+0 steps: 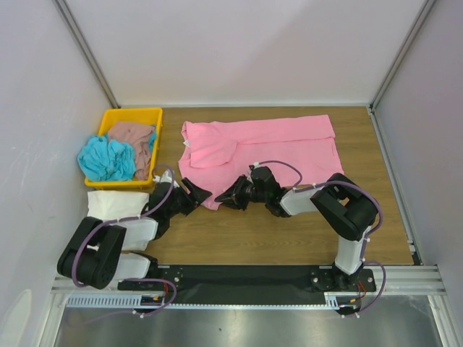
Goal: Fold and stack the t-shirts
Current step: Fold the tshirt
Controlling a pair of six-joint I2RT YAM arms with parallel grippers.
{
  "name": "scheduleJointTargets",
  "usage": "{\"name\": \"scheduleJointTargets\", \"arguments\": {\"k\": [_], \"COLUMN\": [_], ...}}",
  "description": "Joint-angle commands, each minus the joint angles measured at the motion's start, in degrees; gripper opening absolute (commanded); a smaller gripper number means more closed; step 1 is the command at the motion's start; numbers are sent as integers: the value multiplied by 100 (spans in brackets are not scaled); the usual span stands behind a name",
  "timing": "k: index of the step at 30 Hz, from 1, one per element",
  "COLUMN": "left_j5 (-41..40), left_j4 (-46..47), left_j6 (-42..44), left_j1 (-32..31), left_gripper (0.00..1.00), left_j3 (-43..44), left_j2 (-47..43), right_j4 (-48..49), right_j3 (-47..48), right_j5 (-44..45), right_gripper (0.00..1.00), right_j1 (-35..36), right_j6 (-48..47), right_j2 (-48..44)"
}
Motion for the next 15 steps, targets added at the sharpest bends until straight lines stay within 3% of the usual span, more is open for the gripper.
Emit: {"name": "scheduleJointTargets", "arguments": {"k": [1,7,11,15], "left_j5": [39,-137,-339,-778], "left_j4": [498,648,376,-429], "left_j6": [11,81,90,-233], "left_j1": [-118,-145,-145,-153], "left_gripper": [74,74,74,70], "left_j3": [15,-187,-292,-407], "left_j2": [-62,-457,-800,-1274], "right_j4": [207,-214,242,-37], "right_j3": [17,158,-1,96], "right_j5": [-26,18,9,79], "right_gripper": [21,21,18,17], "right_j1": [-62,-89,-124,-159], "right_j6": [168,28,406,241], "right_j2": [-213,-310,-310,-415]}}
